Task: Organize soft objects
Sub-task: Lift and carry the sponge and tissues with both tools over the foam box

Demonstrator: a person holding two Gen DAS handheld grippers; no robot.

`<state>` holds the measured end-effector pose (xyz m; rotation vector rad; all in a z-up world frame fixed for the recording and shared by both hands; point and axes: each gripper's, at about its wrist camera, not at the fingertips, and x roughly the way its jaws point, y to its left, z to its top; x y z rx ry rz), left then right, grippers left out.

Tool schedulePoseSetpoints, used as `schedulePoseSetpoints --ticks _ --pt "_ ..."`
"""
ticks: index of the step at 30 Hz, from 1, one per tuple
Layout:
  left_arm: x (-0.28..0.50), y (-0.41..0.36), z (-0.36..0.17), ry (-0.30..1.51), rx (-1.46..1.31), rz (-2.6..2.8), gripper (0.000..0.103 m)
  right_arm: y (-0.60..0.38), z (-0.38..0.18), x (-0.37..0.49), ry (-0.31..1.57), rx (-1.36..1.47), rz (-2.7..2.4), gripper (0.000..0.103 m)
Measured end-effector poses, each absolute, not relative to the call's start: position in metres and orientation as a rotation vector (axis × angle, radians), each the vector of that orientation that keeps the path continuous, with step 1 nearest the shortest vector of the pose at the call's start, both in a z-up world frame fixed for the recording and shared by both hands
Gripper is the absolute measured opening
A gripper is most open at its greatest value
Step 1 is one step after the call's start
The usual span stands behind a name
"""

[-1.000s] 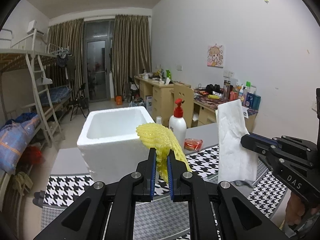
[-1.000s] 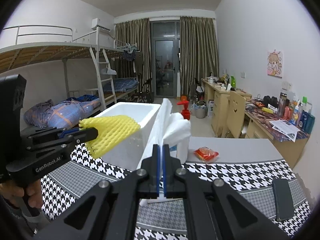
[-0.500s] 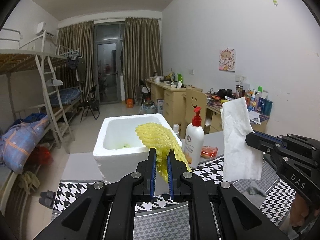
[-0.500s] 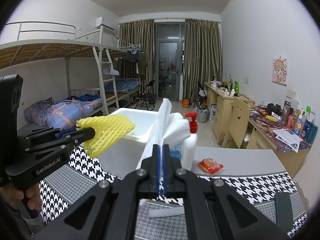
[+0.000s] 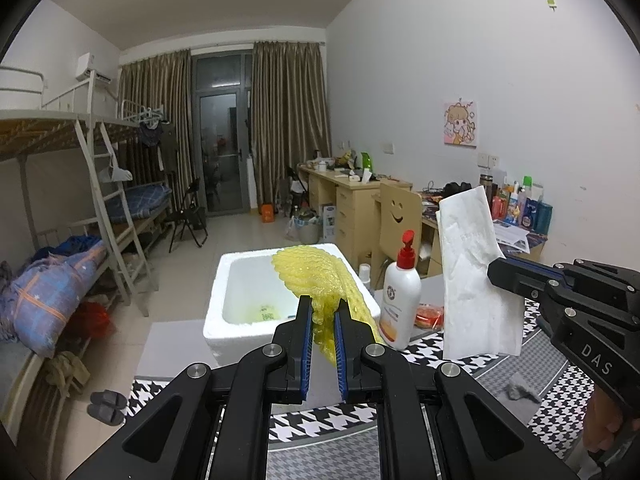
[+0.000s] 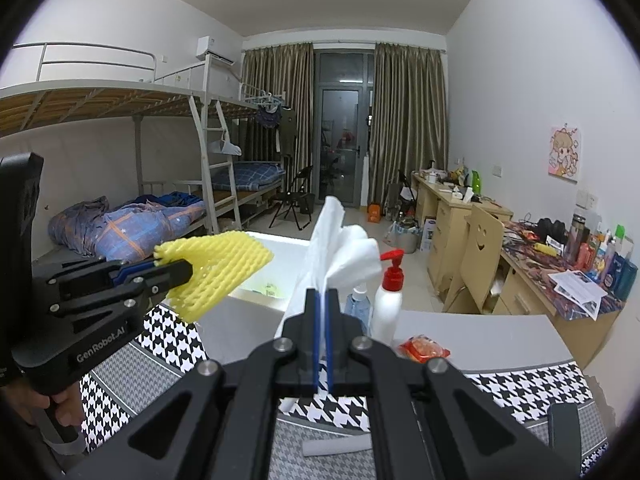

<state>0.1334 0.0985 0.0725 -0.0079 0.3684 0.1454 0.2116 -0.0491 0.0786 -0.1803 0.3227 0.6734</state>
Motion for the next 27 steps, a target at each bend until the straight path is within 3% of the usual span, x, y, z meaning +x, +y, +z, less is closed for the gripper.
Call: schedulePoseSetpoints --ticks 27 --pt "0.154 0.126 0.084 0.342 -0.009 0.212 0.011 -0.026 0.089 0.233 0.298 -0.204 0.706 0.004"
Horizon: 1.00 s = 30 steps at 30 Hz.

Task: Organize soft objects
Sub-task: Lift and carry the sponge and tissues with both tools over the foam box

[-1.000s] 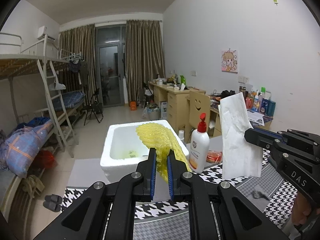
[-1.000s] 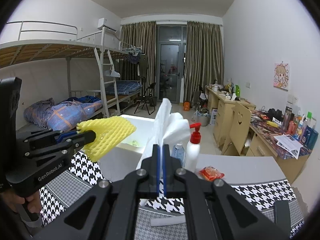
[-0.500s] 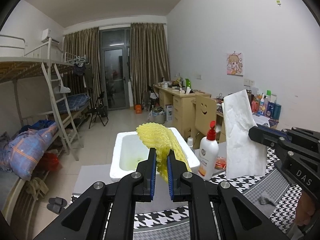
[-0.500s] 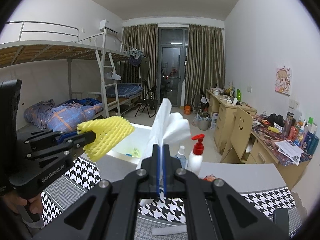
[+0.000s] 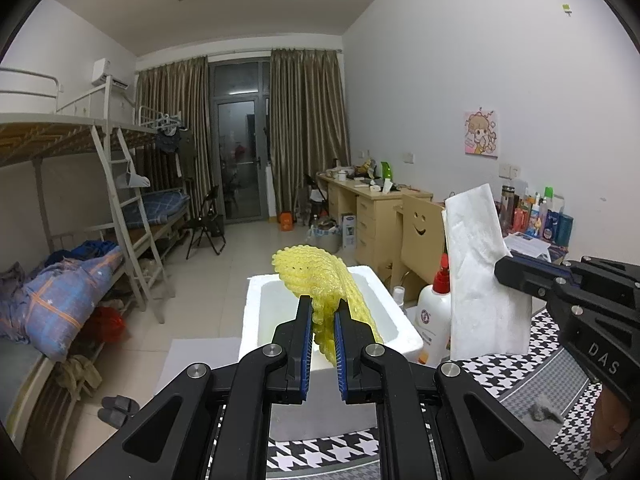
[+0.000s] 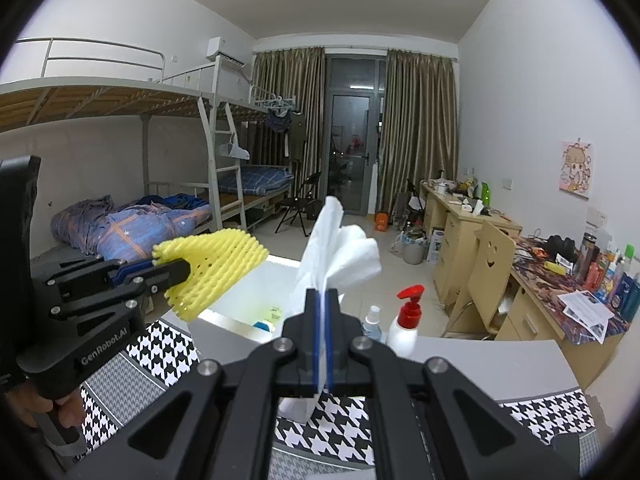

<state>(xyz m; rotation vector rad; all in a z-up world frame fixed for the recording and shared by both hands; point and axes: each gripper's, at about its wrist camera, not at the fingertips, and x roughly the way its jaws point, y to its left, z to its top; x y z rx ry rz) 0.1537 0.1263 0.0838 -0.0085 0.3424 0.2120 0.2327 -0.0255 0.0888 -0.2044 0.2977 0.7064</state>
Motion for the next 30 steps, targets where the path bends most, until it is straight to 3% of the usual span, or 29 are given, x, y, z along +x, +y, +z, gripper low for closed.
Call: schedulePoseSetpoints --ticks 30 --pt "0.170 0.143 0.077 0.344 -0.008 0.284 0.011 0.008 0.086 0.267 0.333 -0.217 0.738 0.004"
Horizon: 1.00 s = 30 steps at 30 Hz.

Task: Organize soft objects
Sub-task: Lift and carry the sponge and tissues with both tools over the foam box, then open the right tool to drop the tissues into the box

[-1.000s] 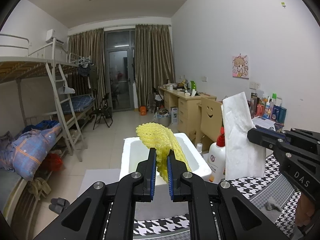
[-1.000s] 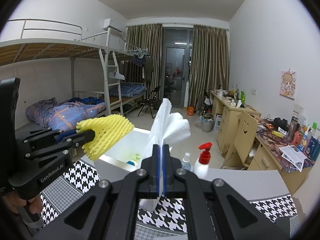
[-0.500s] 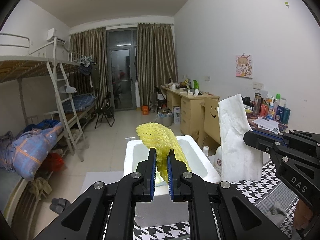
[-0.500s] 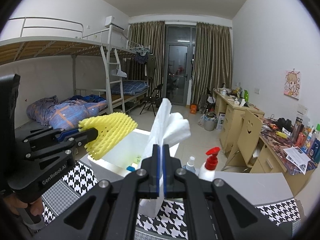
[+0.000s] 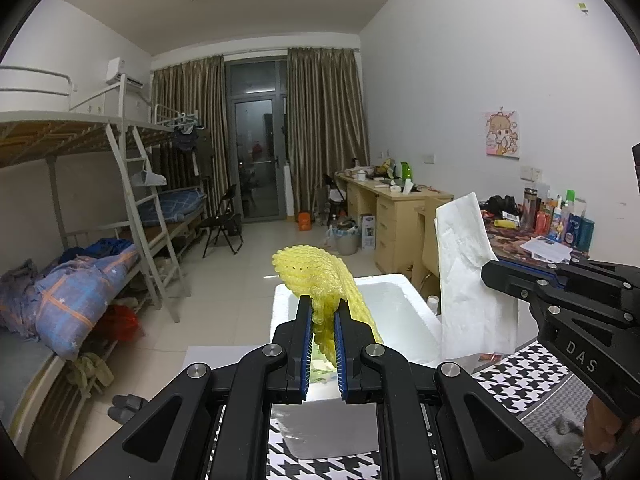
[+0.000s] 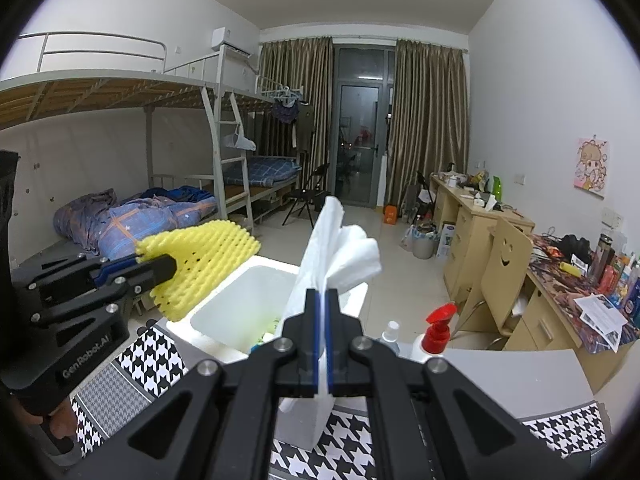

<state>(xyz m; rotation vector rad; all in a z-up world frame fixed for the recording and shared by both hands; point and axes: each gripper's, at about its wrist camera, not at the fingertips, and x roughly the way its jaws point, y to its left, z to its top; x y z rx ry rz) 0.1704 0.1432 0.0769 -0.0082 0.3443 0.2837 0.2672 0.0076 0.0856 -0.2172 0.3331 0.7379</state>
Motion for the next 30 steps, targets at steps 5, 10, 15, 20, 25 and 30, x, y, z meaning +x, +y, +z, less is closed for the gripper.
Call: schedulePoseSetpoints --ticks 5,10,15,20,25,30 --pt "0.169 0.146 0.076 0.347 -0.009 0.301 0.011 0.015 0.084 0.272 0.339 -0.227 0.743 0.004" --pt "0.168 0.149 0.078 0.345 -0.009 0.320 0.011 0.021 0.083 0.276 0.349 -0.233 0.754 0.004" --pt "0.166 0.156 0.077 0.351 -0.016 0.344 0.011 0.027 0.080 0.281 0.361 -0.239 0.762 0.004" --pt "0.164 0.164 0.075 0.354 -0.025 0.365 0.011 0.035 0.077 0.287 0.372 -0.251 0.756 0.004" --pt "0.161 0.169 0.072 0.358 -0.032 0.381 0.011 0.041 0.075 0.291 0.395 -0.248 0.767 0.004" --pt "0.155 0.175 0.071 0.360 -0.038 0.401 0.011 0.050 0.073 0.296 0.409 -0.252 0.781 0.004"
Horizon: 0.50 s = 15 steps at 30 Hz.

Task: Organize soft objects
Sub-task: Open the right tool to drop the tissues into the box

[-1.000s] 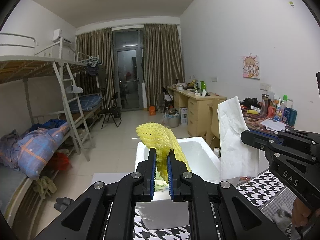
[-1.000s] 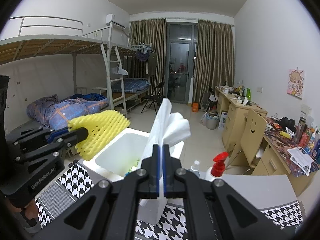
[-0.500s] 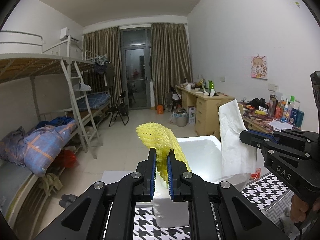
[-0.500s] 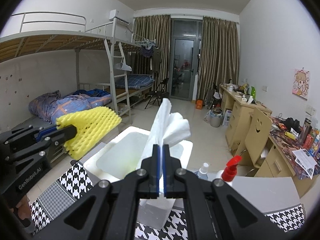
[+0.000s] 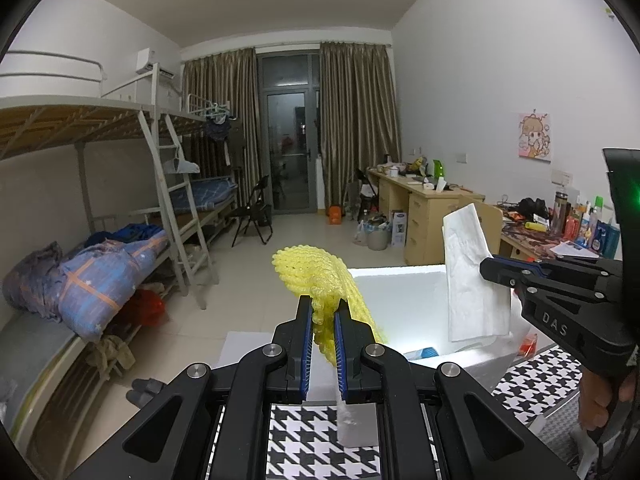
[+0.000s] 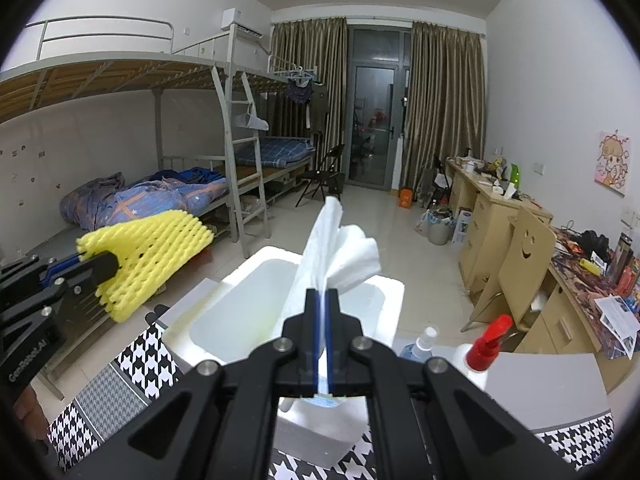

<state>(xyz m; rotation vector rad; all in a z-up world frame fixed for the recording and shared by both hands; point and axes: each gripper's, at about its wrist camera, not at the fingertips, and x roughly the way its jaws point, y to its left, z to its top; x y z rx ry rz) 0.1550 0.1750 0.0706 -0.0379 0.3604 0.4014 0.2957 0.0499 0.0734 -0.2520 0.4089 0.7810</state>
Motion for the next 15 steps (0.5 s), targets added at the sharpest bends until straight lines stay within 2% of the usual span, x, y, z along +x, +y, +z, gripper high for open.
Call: schedulePoseSetpoints --ticks 13,14,15 --pt "0.148 0.180 0.067 0.367 -0.052 0.417 0.011 0.072 0.056 0.315 0.506 -0.261 0.793 0.005" --pt "0.149 0.180 0.067 0.370 -0.052 0.415 0.011 0.074 0.054 0.316 0.517 -0.265 0.793 0.006" --pt "0.149 0.180 0.066 0.372 -0.053 0.412 0.011 0.075 0.052 0.317 0.530 -0.274 0.795 0.015"
